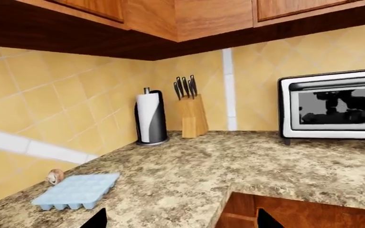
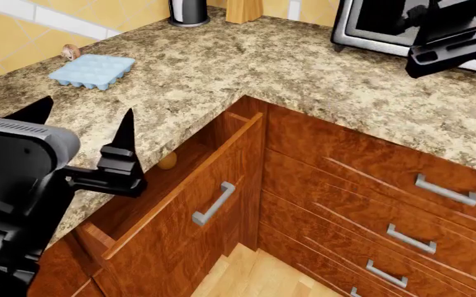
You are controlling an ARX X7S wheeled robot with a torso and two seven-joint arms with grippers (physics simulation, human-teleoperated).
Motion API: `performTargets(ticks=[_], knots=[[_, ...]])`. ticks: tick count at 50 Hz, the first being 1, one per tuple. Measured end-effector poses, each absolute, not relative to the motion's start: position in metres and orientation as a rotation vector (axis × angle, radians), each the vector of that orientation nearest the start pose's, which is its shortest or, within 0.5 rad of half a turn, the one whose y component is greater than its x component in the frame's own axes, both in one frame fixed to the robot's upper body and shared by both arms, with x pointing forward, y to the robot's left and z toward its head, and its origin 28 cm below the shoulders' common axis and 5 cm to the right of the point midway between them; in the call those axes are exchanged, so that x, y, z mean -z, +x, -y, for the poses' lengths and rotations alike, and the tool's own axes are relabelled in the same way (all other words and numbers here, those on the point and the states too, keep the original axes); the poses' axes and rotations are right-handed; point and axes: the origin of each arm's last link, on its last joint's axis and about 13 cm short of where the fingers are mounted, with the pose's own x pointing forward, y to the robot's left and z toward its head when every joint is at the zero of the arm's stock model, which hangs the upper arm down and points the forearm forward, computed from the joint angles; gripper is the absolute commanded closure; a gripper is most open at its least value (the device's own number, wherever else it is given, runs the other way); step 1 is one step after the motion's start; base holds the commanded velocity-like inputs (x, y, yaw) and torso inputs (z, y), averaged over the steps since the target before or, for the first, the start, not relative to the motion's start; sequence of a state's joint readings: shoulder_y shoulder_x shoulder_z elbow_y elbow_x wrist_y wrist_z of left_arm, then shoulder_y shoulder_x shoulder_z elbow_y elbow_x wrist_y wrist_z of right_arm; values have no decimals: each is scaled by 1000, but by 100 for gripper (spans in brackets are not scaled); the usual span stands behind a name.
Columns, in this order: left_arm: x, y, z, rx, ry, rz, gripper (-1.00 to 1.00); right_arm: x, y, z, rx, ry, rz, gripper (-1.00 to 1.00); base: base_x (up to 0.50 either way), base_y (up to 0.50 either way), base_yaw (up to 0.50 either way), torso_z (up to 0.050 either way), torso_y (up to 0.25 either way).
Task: Close the right drawer.
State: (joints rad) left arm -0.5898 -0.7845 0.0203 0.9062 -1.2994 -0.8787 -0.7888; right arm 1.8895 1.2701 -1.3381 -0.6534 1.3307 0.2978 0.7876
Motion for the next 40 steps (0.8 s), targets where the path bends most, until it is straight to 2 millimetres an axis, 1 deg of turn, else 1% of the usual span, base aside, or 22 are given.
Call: performTargets(ticks=[12,20,26,32,40], knots=[[-271,178,-221,205,6,255,-100,-352,194,167,-18,-329,550,-100,0,0,0,0,0],[-291,181,-204,271,-66,272,-100,-354,194,167,-14,-328,551,-100,0,0,0,0,0],[-301,184,-189,330,-111,261,-100,-354,194,168,-10,-326,551,-100,0,0,0,0,0],[-305,186,-175,396,-142,234,-100,-354,194,168,-5,-325,549,-100,0,0,0,0,0],[-300,193,-157,480,-169,181,-100,-356,192,170,5,-326,548,-100,0,0,0,0,0]])
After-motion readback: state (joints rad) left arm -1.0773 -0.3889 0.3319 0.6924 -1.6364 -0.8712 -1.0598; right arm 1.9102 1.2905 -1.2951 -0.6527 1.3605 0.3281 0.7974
